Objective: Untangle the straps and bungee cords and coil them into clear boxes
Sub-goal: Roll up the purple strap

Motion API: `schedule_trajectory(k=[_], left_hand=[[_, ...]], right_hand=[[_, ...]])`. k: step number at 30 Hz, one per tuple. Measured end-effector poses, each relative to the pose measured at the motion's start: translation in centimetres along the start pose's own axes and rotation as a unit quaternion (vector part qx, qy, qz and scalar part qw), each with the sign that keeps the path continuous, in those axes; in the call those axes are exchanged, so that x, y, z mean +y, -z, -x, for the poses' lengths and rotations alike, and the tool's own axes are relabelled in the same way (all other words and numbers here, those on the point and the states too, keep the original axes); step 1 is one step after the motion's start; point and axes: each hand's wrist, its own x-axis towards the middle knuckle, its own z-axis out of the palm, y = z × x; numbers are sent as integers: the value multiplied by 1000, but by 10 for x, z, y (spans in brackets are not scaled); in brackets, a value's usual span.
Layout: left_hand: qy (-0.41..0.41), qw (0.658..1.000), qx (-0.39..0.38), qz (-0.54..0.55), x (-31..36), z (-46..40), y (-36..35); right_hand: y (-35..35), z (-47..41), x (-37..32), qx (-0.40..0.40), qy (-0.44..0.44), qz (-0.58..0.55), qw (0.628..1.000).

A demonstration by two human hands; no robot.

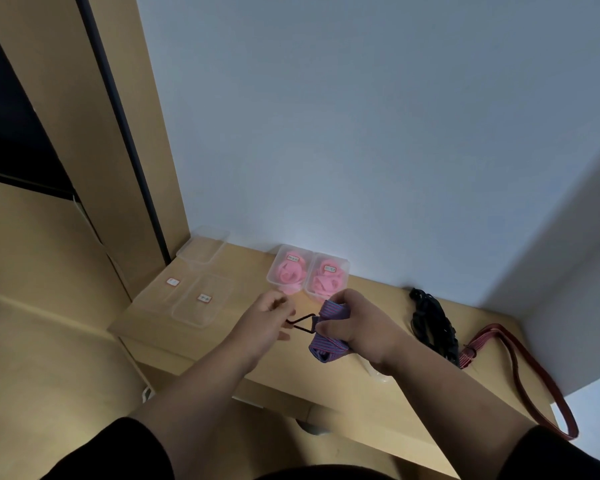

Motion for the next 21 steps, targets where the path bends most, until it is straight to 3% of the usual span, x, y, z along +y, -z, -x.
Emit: schedule_trajectory(k=[2,5,8,11,13,21], left_hand=[[-74,990,23,-114,4,2,1],[-134,986,-20,-96,19,9,1],[-98,985,-127,-60,33,15,-3],[-70,976,-172,-115,37,16,-7],[-41,977,-193,-84,36,17,-11],[-23,982,-168,81,43,22,-16]], right_hand=[[-1,1,-6,-7,18,63,998],[0,2,-16,-14,38,166,985],[1,5,-25,-34,45,249,967],[1,8,-29,-55,55,295,952],[2,10,-29,-61,68,324,942],[11,10,-23,-2,110,198,974]])
